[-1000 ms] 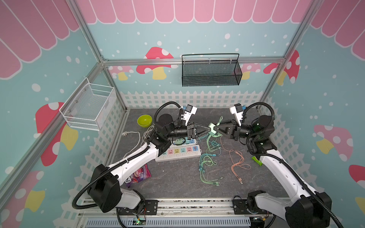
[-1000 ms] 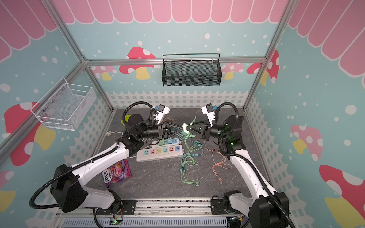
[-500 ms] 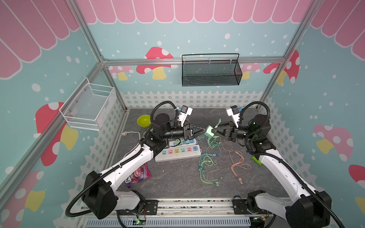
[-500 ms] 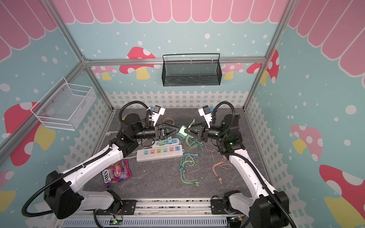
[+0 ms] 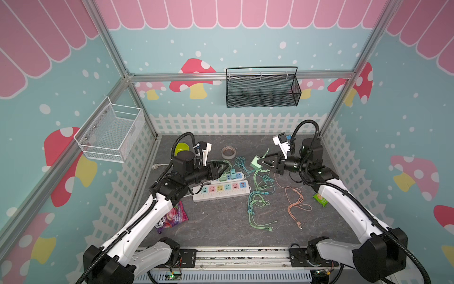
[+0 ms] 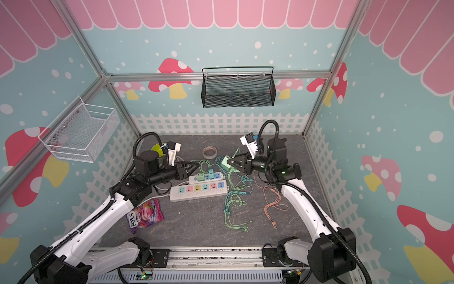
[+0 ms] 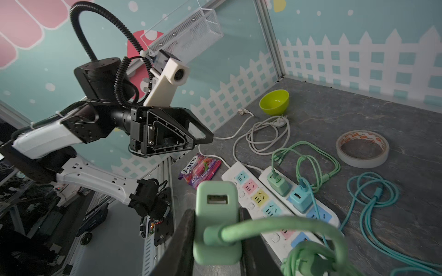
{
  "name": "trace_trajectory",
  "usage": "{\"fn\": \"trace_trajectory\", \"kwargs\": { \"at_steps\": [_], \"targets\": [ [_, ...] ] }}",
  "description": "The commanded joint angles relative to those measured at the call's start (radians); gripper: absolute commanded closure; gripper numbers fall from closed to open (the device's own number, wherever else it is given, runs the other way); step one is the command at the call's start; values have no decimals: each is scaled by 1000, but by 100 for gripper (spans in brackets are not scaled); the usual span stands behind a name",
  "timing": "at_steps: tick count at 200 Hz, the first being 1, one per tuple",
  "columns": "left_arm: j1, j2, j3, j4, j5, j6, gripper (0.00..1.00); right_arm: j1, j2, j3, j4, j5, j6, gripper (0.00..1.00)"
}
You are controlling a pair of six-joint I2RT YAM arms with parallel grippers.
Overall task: Insert plugs into power strip
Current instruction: Pick up the plug from the middle-right of the table, then shake the plug.
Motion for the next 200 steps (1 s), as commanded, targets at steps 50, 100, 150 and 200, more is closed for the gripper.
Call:
{"fn": "trace_trajectory", "kwargs": {
  "at_steps": [50,100,150,200],
  "targets": [
    [45,-2,-131,-148,-254,-16,50,49,154,70,-154,92,-297,100],
    [74,61,-174,-131,-327,-17,50,123,306,110,-246,121,-394,100],
    [95,128,-184,-77,-288,-20,51,132,468,216,-274,283,-426,100],
    [97,97,-194,-70,-286,-22,51,132,636,433,-326,533,-429,100]
  ]
}}
